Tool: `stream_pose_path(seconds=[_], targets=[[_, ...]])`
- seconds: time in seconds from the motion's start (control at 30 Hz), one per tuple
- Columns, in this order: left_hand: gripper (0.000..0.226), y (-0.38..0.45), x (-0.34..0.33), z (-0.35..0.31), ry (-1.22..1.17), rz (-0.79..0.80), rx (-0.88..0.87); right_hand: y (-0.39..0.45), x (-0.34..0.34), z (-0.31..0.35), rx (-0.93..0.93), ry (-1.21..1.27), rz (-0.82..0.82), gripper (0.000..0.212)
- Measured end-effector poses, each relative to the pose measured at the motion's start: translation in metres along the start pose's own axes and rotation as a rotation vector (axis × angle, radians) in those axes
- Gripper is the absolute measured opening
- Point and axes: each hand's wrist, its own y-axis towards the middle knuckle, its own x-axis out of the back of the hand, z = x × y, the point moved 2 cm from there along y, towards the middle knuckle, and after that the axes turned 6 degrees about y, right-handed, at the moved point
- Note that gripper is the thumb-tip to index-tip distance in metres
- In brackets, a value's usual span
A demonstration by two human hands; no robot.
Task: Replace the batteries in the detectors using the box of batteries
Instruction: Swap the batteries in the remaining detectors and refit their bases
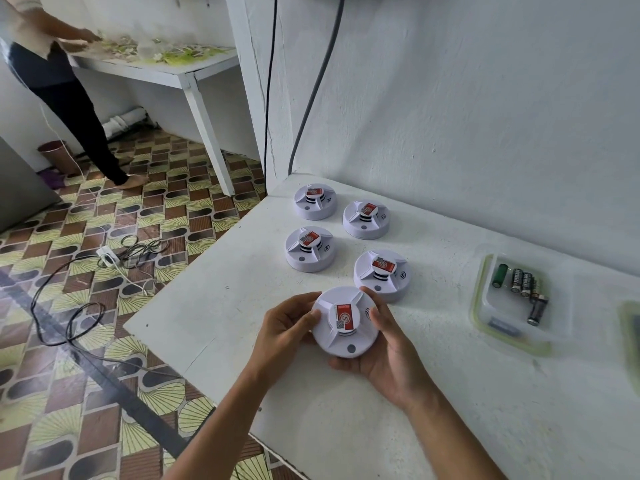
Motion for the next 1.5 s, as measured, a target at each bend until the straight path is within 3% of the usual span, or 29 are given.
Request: stream_pose_path(seconds=[0.13, 0.27, 0.5, 0.6, 0.67, 0.8, 0.97, 1.07, 1.17, 1.23, 1.33, 1.43, 1.5], targets=[[0.036, 0.000, -0.002, 0.001, -0.018, -0.013, 0.013, -0.001, 0.001, 0.000, -0.010, 0.021, -0.013, 0.070], [0.036, 0.000, -0.001, 0.000, -0.028, -0.041, 0.033, -0.001, -0.001, 0.001, -0.035, 0.071, -0.016, 0.048], [0.033, -0.003, -0.008, -0.005, -0.041, -0.099, 0.059, 0.002, 0.001, 0.004, -0.114, 0.068, 0.011, 0.063], [0.031, -0.004, -0.009, -0.009, -0.057, -0.105, 0.072, -0.001, 0.001, 0.008, -0.089, 0.001, 0.017, 0.052], [0.031, -0.005, -0.009, -0.012, -0.082, -0.109, 0.104, -0.006, -0.001, 0.014, -0.081, -0.114, -0.010, 0.047], [0.024, 0.006, -0.009, -0.031, -0.067, -0.028, 0.137, -0.014, -0.007, 0.038, -0.006, -0.573, -0.169, 0.050], [0.018, 0.068, -0.029, -0.074, 0.016, 0.199, 0.062, -0.007, -0.023, 0.091, 0.259, -1.199, -0.293, 0.092], [0.018, 0.112, -0.048, -0.090, 0.066, 0.335, 0.033, 0.012, -0.030, 0.121, 0.333, -1.476, -0.393, 0.087], [0.019, 0.149, -0.065, -0.097, 0.077, 0.414, 0.032, 0.034, -0.019, 0.146, 0.398, -1.552, -0.521, 0.081], [0.019, 0.176, -0.075, -0.097, 0.263, 0.386, -0.107, 0.051, -0.004, 0.161, 0.404, -1.533, -0.584, 0.080], [0.028, 0.212, -0.079, -0.090, 0.798, 0.230, -0.388, 0.075, 0.026, 0.175, 0.294, -1.582, -0.666, 0.070], [0.040, 0.229, -0.076, -0.070, 1.091, 0.365, -0.467, 0.092, 0.052, 0.179, 0.161, -1.588, -0.713, 0.068], [0.046, 0.231, -0.074, -0.063, 1.138, 0.421, -0.451, 0.099, 0.065, 0.179, 0.123, -1.583, -0.725, 0.071]])
